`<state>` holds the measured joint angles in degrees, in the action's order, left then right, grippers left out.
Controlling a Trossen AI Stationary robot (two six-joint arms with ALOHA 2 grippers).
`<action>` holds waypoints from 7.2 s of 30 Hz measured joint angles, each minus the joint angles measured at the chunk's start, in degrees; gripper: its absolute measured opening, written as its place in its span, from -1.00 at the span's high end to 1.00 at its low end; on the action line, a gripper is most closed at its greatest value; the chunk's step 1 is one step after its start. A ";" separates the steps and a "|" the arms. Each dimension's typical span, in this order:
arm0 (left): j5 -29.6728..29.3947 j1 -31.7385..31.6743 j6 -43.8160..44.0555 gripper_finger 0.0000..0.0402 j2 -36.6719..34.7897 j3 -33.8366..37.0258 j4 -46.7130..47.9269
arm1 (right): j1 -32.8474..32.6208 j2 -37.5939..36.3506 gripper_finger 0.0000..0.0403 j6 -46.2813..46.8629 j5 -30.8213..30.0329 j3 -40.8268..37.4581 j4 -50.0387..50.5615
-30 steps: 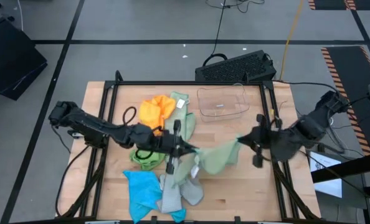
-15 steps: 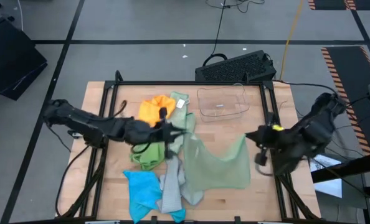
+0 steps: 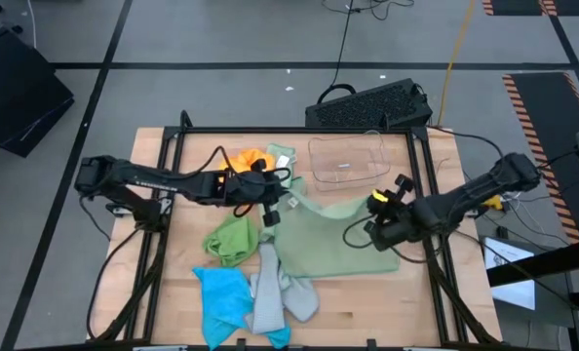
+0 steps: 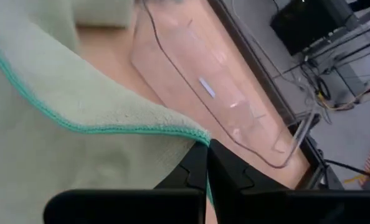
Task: Fold microfiber towels
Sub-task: Fold the bottom light green microfiber towel
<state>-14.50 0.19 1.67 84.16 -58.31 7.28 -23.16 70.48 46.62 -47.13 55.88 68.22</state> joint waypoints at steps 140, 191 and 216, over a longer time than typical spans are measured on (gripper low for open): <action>12.98 14.19 11.12 0.94 9.73 5.63 -14.42 | -25.27 -4.22 1.00 9.74 45.92 -21.15 -25.06; 17.19 16.45 18.01 0.79 10.49 5.72 -18.14 | -25.27 -4.20 0.57 11.42 47.33 -22.56 -21.20; 17.54 12.71 15.58 0.14 10.49 5.69 -17.74 | -25.29 -12.07 0.11 18.03 49.94 -22.58 -21.96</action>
<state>3.04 12.90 17.25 94.65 -52.62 -10.46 -48.44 58.41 64.64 2.81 33.30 46.26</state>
